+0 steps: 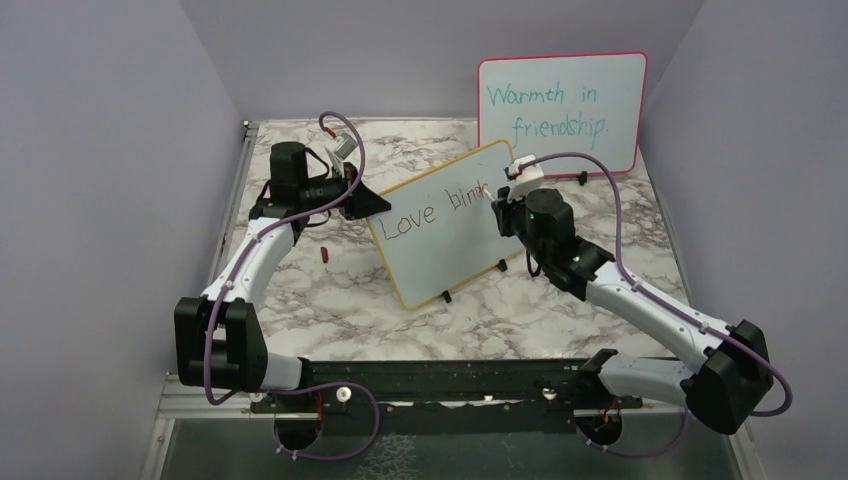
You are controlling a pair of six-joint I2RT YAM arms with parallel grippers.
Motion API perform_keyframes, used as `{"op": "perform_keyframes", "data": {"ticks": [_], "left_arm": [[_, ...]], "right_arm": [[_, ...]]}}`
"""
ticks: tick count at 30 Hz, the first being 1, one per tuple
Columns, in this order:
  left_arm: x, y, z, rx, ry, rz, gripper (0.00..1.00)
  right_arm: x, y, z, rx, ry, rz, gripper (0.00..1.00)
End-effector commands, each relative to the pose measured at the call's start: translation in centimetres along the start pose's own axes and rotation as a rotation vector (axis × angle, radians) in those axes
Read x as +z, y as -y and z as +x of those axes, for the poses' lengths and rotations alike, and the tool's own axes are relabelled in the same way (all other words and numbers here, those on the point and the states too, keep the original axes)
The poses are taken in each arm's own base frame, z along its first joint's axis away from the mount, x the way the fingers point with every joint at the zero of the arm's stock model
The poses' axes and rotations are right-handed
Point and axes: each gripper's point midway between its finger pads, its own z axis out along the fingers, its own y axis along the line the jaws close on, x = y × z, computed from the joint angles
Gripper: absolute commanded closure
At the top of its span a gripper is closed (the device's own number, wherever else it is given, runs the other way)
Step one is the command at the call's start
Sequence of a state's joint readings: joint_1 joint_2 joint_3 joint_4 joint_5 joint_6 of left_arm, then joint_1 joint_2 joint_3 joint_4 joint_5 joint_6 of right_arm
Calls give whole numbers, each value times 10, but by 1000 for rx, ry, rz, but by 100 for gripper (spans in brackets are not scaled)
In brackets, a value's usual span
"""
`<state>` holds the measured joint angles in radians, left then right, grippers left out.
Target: Write a sentence on the whiteboard
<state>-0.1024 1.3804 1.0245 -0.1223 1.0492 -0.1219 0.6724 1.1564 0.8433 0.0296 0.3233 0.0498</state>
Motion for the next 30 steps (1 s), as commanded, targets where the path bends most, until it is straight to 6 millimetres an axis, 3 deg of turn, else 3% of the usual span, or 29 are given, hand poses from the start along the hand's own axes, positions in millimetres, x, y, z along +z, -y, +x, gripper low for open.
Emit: {"op": "perform_keyframes", "data": {"ticks": [1,17,30], "left_arm": [[8,-25,34,-6,-88,-96,100],[8,-26,34,-7,-88,-99,100],[8,-25,34,-6,-87,-99,100]], "right_arm": [[-5,2,6,8,-19,-1,99],[-5,17,10,8,-24,86,99],[-7,9,19,6,-70,41,99]]}}
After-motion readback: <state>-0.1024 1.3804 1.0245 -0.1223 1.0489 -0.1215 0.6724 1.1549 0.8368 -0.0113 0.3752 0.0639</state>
